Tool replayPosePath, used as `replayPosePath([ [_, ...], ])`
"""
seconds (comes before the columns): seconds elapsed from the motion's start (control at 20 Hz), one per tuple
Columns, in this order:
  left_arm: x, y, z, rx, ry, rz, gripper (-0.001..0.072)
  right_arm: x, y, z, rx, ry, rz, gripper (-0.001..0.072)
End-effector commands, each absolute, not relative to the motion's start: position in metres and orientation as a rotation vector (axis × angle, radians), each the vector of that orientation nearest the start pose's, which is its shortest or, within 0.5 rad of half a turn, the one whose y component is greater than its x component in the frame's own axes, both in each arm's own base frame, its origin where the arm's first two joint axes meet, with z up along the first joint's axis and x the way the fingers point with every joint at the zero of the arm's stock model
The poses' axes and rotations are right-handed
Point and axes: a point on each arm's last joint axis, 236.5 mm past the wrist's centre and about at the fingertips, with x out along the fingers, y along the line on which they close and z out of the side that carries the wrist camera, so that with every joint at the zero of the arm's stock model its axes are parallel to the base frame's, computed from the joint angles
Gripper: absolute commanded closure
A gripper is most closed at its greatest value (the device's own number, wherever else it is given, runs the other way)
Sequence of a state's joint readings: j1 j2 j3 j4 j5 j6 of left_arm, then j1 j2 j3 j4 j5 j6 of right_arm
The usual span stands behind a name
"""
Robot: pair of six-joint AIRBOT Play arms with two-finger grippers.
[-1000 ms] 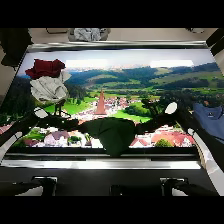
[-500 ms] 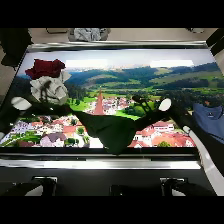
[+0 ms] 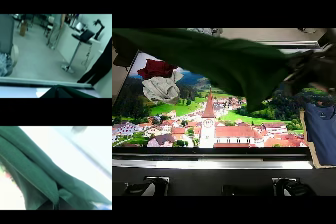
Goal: Fold the shirts.
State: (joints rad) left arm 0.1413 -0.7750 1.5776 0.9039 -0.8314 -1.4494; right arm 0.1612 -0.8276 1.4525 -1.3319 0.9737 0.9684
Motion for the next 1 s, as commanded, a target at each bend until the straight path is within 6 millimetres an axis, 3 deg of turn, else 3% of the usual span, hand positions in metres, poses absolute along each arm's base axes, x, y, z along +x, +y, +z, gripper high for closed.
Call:
replayPosePath([
  [0.0,0.245,-0.073,0.541,-0.366,-0.231,-0.391,0.0682,0.281,0.097,0.435,-0.351,-0.01,0.384,0.0665],
  [0.1,0.226,-0.076,0.552,-0.364,-0.279,-0.406,0.0682,0.26,0.095,0.459,-0.312,-0.093,0.374,0.0665],
  [0.15,0.221,-0.075,0.558,-0.364,-0.303,-0.403,0.0682,0.254,0.094,0.461,-0.292,-0.096,0.375,0.0665],
  [0.25,0.22,-0.068,0.568,-0.37,-0.353,-0.384,0.0682,0.251,0.096,0.443,-0.28,-0.018,0.398,0.0665],
  [0.4,0.249,-0.05,0.565,-0.354,-0.361,-0.312,0.0682,0.259,0.102,0.382,-0.297,0.235,0.457,0.0665],
  [0.55,0.312,-0.04,0.534,-0.374,-0.253,-0.278,0.0682,0.274,0.111,0.296,-0.254,0.604,0.527,0.0665],
  [0.65,0.37,-0.036,0.496,-0.4,-0.143,-0.265,0.0681,0.291,0.121,0.239,-0.219,0.813,0.575,0.0665],
  [0.75,0.432,-0.039,0.443,-0.387,-0.017,-0.258,0.0681,0.324,0.133,0.18,-0.159,0.956,0.601,0.0665],
  [0.9,0.52,-0.048,0.334,-0.409,0.209,-0.248,0.0681,0.394,0.168,0.104,0.017,1.008,0.629,0.0664],
  [0.95,0.541,-0.051,0.297,-0.421,0.281,-0.243,0.068,0.417,0.179,0.085,0.073,0.993,0.638,0.0664],
])
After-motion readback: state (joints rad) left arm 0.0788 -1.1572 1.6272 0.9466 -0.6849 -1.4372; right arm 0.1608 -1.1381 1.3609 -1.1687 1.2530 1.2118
